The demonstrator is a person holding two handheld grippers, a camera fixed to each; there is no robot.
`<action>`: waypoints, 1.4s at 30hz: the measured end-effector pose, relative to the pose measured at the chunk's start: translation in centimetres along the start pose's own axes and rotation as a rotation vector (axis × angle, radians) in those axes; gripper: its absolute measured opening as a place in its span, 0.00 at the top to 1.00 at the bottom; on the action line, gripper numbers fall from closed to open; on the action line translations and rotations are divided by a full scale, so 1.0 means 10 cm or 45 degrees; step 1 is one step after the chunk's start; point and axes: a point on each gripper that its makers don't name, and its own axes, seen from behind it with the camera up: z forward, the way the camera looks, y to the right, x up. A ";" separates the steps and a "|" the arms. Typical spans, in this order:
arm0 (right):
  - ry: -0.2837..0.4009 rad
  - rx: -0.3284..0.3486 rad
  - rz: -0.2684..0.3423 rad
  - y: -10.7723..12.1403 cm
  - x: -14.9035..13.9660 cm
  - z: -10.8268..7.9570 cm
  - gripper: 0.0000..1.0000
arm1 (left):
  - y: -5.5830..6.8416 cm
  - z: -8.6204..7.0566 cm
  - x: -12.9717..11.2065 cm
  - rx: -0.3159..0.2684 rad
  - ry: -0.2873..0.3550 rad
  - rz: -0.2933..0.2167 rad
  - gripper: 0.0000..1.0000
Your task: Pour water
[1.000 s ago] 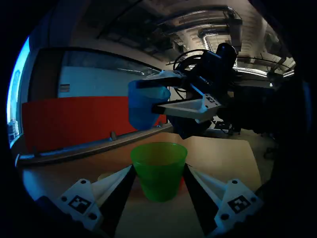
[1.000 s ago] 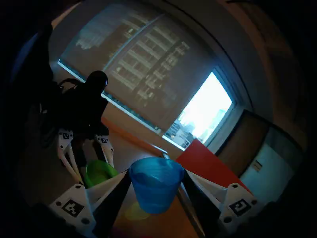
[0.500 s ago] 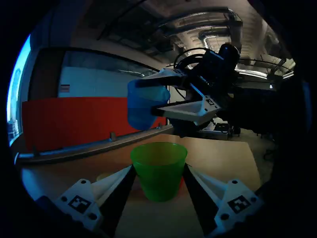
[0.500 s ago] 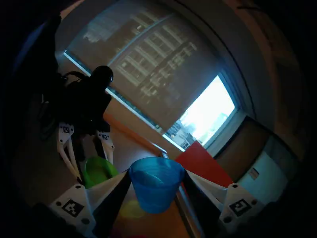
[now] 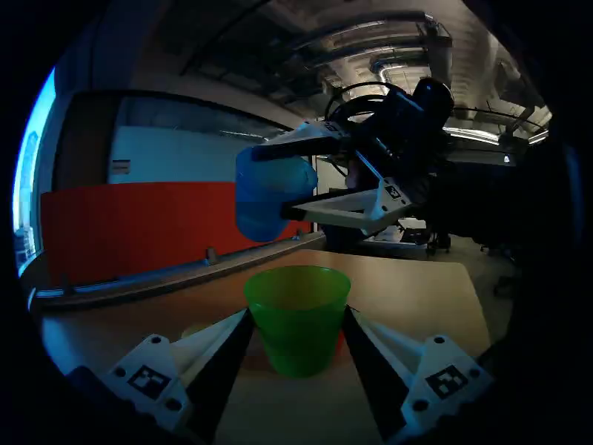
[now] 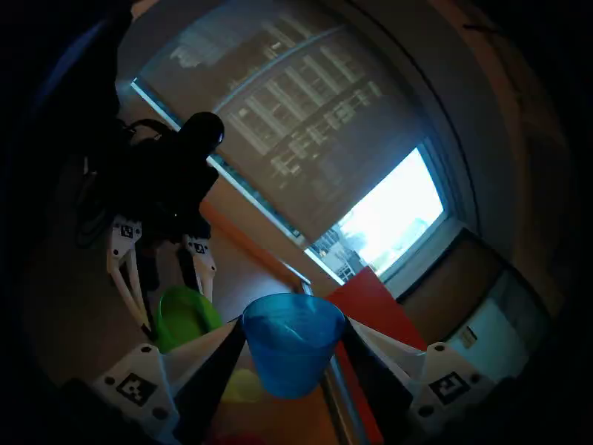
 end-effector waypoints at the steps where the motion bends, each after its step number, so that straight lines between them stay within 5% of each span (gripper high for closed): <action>1: -0.001 0.002 -0.007 0.00 0.00 0.00 0.08 | 0.00 0.00 0.00 -0.002 -0.001 0.000 0.18; 42: -0.052 0.050 -0.265 -0.11 0.01 0.10 0.08 | 0.05 0.01 -0.01 -0.015 -0.003 0.004 0.18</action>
